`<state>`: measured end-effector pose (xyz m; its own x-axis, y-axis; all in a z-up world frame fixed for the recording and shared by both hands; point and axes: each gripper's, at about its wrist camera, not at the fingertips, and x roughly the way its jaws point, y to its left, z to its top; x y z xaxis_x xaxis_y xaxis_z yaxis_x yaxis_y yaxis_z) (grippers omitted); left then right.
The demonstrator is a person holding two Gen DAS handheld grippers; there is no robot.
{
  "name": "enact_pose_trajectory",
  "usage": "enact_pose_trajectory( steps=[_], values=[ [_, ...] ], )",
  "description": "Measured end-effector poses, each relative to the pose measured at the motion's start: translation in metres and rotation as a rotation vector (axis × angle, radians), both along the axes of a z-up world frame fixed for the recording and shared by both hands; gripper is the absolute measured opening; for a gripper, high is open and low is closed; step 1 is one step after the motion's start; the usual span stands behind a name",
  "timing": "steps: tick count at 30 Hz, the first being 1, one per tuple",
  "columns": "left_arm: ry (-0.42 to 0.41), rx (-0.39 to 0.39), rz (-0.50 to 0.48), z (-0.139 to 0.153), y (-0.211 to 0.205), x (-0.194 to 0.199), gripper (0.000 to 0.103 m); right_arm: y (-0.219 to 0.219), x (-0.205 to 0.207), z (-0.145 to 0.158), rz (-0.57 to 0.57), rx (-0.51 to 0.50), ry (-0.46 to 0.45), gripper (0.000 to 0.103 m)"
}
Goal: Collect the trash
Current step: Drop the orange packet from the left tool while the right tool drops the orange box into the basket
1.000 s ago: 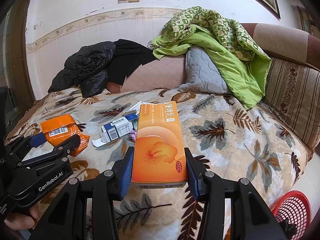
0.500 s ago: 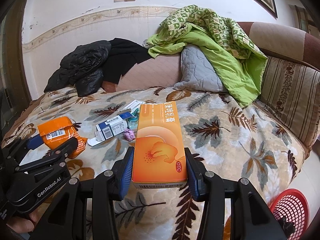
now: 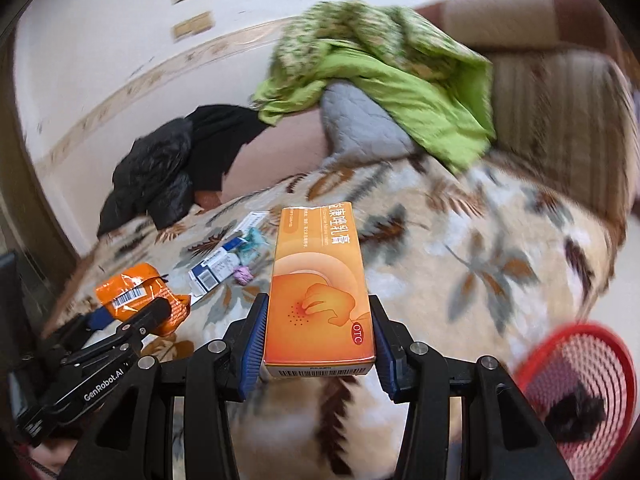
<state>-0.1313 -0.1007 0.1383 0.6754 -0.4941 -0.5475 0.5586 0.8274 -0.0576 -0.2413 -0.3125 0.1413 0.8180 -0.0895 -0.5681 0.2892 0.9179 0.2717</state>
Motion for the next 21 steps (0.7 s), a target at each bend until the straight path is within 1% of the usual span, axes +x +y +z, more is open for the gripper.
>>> enact_pose_trajectory(
  steps=[3,6,9,13,16,19,21],
  values=[
    [0.022,-0.018,-0.093,0.006,-0.025,-0.018,0.064,-0.033,-0.038,0.001,-0.05,0.016,0.011,0.051],
    [0.055,-0.036,-0.213,0.013,-0.055,-0.041,0.064,-0.065,-0.078,0.002,-0.112,0.024,0.026,0.051],
    [0.097,-0.051,-0.35,0.02,-0.096,-0.07,0.064,-0.097,-0.116,0.0,-0.187,0.036,0.034,0.051],
    [0.142,-0.03,-0.479,0.021,-0.146,-0.099,0.064,-0.13,-0.148,-0.006,-0.263,0.075,0.038,0.051],
    [0.195,-0.002,-0.57,0.016,-0.184,-0.117,0.064,-0.15,-0.159,-0.014,-0.308,0.112,0.044,0.051],
    [0.214,0.044,-0.617,0.007,-0.214,-0.131,0.064,-0.164,-0.166,-0.021,-0.335,0.142,0.05,0.051],
    [0.228,0.068,-0.631,0.001,-0.228,-0.137,0.065,-0.173,-0.17,-0.028,-0.346,0.158,0.053,0.051]
  ],
)
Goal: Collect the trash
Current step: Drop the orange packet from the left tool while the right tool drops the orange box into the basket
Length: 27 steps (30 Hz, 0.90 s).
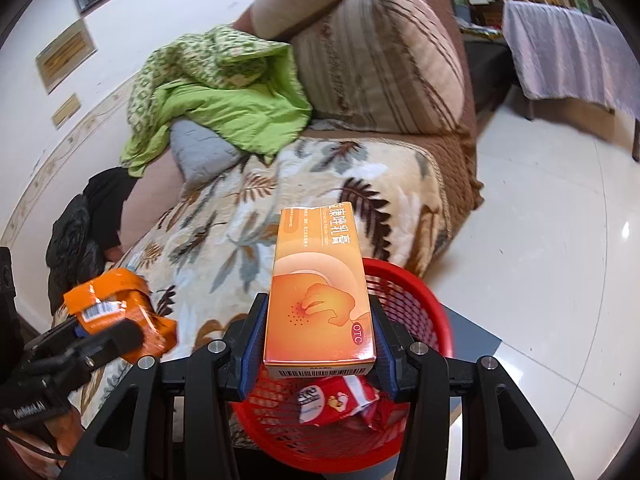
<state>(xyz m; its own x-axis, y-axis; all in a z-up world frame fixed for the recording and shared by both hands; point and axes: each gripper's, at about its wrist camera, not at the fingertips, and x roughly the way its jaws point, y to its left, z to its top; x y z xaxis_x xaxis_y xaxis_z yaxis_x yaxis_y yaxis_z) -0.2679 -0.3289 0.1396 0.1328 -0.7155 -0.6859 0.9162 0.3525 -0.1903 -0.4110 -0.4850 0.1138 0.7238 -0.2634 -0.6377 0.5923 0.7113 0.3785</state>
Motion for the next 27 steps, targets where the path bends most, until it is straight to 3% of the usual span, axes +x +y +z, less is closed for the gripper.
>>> enact_pose_trajectory(
  steps=[5,13,19,27],
  values=[
    [0.058,0.043,-0.011,-0.016,-0.027,0.002,0.073,-0.01,-0.003,-0.01,-0.015,0.02,0.004,0.055],
    [0.108,0.01,0.032,-0.014,-0.013,0.017,0.077,-0.008,-0.001,-0.004,-0.027,0.01,-0.006,0.056],
    [0.062,-0.001,0.102,-0.008,0.021,0.027,0.077,0.01,0.015,0.007,0.027,0.013,-0.021,0.056],
    [0.042,-0.024,0.295,-0.004,0.099,0.074,0.077,0.058,0.07,0.014,0.195,0.017,-0.006,0.056]
  ],
)
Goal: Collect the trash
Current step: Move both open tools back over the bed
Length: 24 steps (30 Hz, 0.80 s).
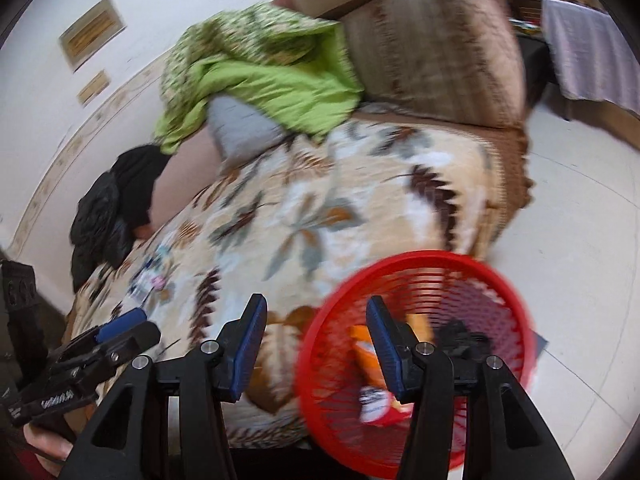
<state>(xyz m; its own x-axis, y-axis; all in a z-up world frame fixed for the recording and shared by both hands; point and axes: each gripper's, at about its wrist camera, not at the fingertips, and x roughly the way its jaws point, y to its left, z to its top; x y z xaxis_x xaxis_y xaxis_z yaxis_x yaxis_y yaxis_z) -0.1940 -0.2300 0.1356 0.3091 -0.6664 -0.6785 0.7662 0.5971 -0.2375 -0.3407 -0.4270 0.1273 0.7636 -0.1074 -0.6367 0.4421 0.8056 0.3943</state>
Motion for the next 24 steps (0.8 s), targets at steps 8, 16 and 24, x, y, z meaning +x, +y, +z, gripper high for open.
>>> enact_pose_trajectory(
  steps=[8,16,24],
  values=[
    [-0.037,-0.013,0.233,0.003,0.086,0.061,0.077,0.071,0.086,0.005,0.203,0.007,-0.003,0.057],
    [-0.094,0.059,0.477,-0.016,0.157,0.148,0.077,0.144,0.181,-0.009,0.349,0.032,0.062,0.057],
    [-0.083,0.13,0.502,-0.051,0.152,0.233,0.077,0.155,0.212,-0.043,0.352,0.061,0.105,0.055]
  ],
)
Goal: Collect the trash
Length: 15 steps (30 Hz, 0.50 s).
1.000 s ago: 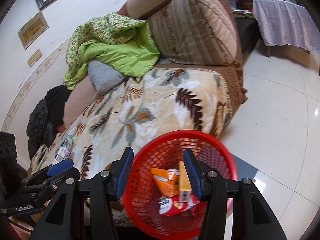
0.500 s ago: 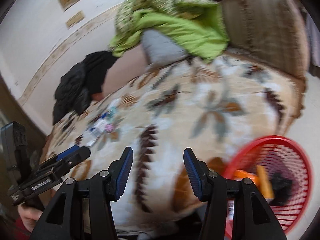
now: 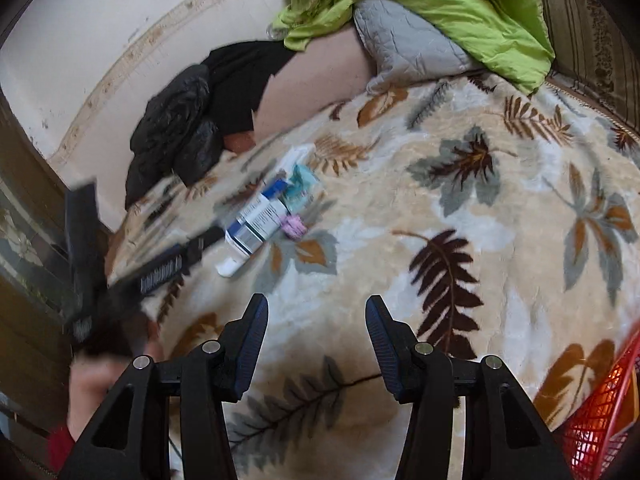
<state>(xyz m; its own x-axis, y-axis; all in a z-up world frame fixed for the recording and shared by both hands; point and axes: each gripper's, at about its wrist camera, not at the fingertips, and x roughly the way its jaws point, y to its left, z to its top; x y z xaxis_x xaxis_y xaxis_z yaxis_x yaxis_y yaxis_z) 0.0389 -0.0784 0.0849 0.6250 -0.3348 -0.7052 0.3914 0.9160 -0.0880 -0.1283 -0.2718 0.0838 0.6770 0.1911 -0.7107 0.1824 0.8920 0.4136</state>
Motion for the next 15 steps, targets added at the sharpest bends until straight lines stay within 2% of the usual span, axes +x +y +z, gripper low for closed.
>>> enact_pose_trajectory(
  steps=[5,6,9,12,15],
  values=[
    [-0.004,0.13,-0.057,-0.022,-0.031,0.032,0.077,-0.014,0.007,-0.013,-0.027,0.05,0.04,0.055],
    [0.004,0.143,-0.067,-0.026,-0.035,0.037,0.073,-0.013,0.007,-0.013,-0.024,0.051,0.04,0.055],
    [0.057,0.129,-0.083,-0.039,-0.037,0.047,0.055,-0.009,0.012,-0.013,-0.011,0.043,0.039,0.055],
    [0.061,0.105,-0.064,-0.042,-0.03,0.047,0.051,-0.004,0.016,-0.013,-0.005,0.043,0.033,0.055],
    [0.073,0.082,-0.043,-0.038,-0.023,0.04,0.036,0.002,0.024,-0.012,0.003,0.03,0.024,0.055]
  ],
)
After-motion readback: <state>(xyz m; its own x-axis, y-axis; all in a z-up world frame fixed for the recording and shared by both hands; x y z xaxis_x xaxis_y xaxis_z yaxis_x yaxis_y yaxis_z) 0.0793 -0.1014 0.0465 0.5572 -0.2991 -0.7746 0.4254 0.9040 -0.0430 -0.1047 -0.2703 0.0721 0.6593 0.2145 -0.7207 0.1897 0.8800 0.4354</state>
